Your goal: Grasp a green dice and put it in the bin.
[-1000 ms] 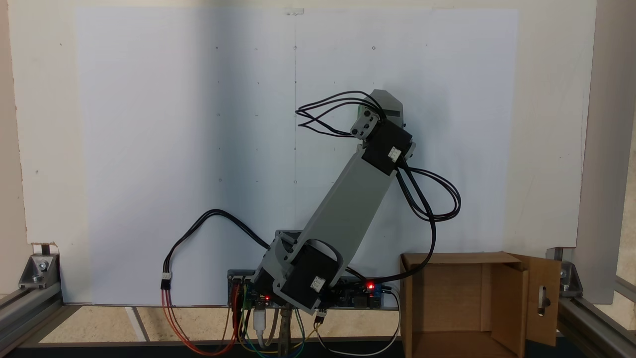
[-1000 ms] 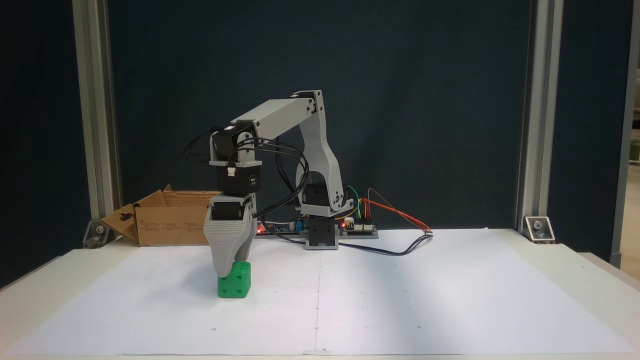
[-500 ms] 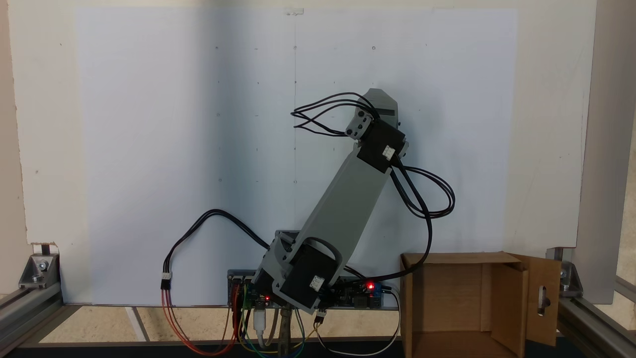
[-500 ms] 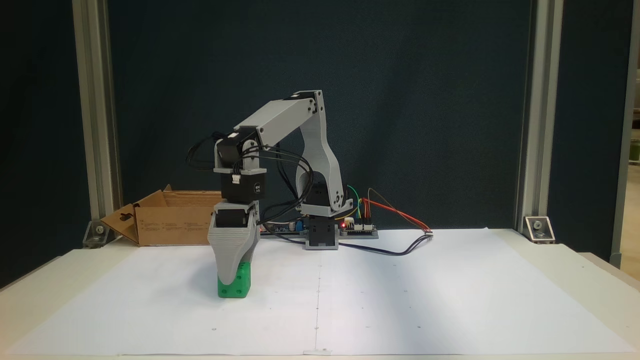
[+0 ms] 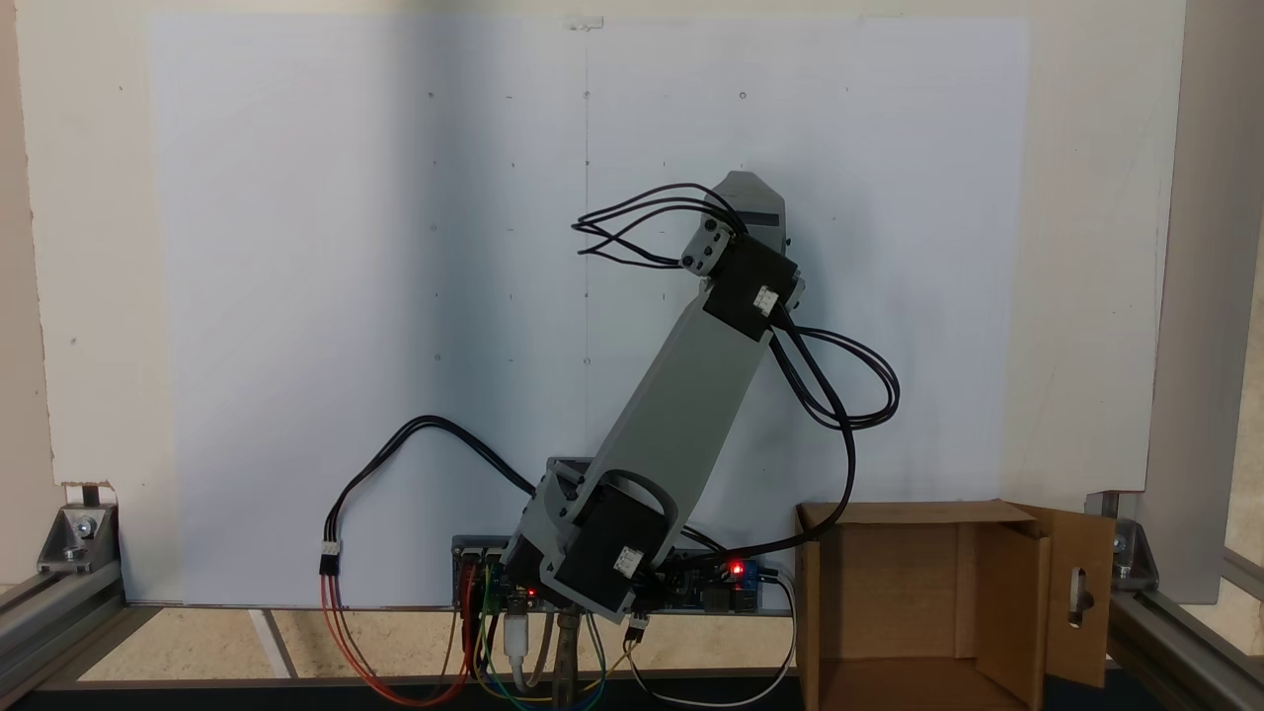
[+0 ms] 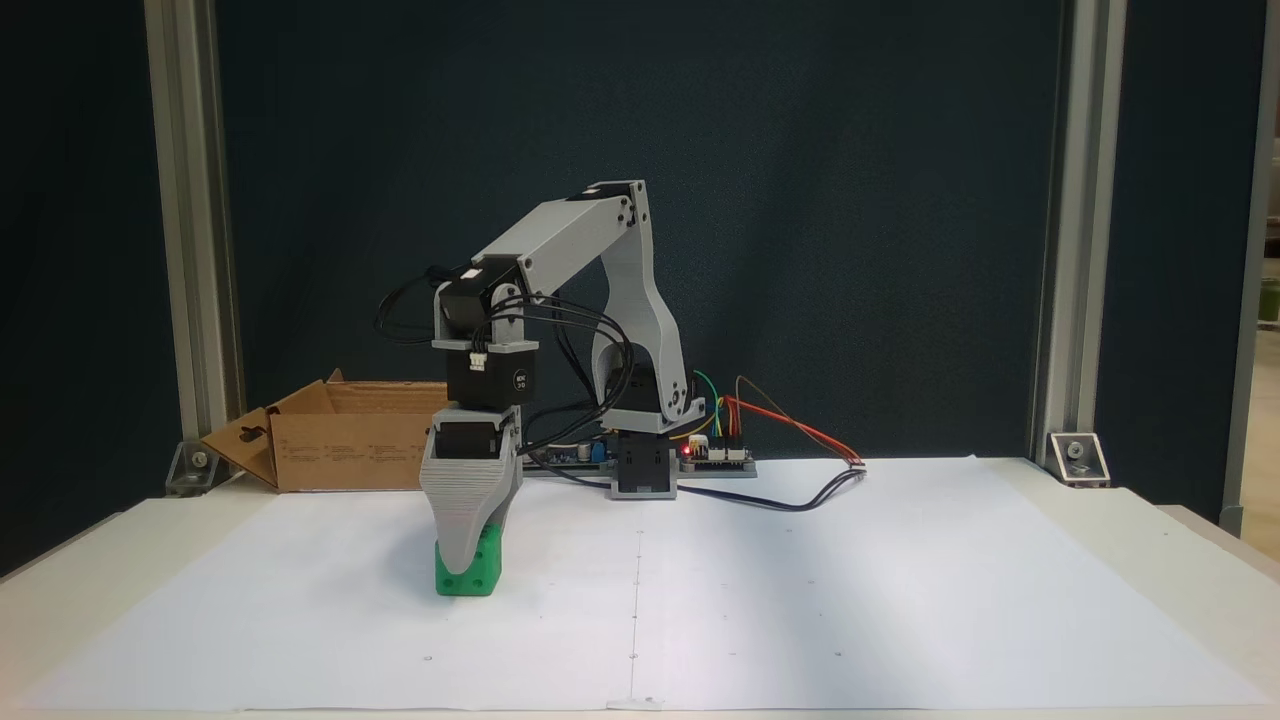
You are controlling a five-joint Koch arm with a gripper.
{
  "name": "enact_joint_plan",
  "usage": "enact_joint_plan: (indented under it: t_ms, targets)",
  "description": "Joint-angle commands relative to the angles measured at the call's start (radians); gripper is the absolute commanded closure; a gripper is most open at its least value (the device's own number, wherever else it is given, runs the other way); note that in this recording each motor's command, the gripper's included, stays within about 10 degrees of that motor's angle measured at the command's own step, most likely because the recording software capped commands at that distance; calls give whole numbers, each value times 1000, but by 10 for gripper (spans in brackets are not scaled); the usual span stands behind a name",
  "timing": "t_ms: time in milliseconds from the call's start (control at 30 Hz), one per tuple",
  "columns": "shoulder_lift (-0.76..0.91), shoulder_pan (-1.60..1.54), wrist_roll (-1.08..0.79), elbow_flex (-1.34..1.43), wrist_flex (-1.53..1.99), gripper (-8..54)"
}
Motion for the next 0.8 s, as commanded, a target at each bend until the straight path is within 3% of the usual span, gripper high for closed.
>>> enact_joint_plan:
  t_ms: [0,767]
  targets:
    - [17,-6,55,-17,-31,25]
    - [-48,5,54,-17,-86,34]
